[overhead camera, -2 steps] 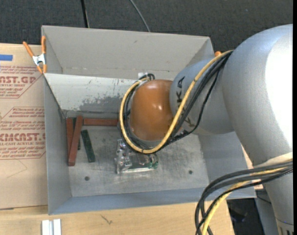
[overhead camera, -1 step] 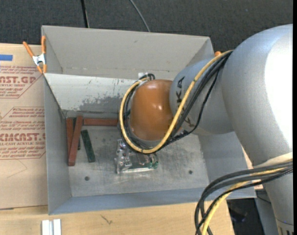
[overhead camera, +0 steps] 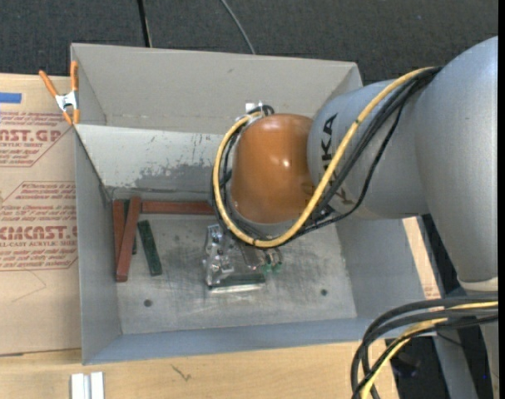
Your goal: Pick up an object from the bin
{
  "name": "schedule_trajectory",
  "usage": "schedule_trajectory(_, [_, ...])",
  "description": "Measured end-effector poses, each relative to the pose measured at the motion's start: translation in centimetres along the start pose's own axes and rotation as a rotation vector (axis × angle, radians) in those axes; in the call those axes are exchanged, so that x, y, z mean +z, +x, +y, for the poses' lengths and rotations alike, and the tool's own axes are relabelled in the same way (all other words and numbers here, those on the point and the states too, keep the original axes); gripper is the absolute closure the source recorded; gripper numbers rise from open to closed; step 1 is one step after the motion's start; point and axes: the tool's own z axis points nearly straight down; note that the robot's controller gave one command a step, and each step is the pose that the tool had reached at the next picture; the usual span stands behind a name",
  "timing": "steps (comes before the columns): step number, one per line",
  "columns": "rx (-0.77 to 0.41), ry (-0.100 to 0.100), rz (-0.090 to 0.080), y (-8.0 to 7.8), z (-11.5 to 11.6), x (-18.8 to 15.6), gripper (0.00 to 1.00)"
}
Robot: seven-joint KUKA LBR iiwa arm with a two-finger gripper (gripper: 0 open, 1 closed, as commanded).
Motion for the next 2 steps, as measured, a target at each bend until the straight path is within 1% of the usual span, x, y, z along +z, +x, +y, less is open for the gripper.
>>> schedule_trajectory(1, [0.01, -0.001, -0.007, -0.64, 0.35, 4.83, 0.0])
schedule_trajectory(2, [0.012, -0.001, -0.008, -0.74, 0.39, 4.93, 0.0])
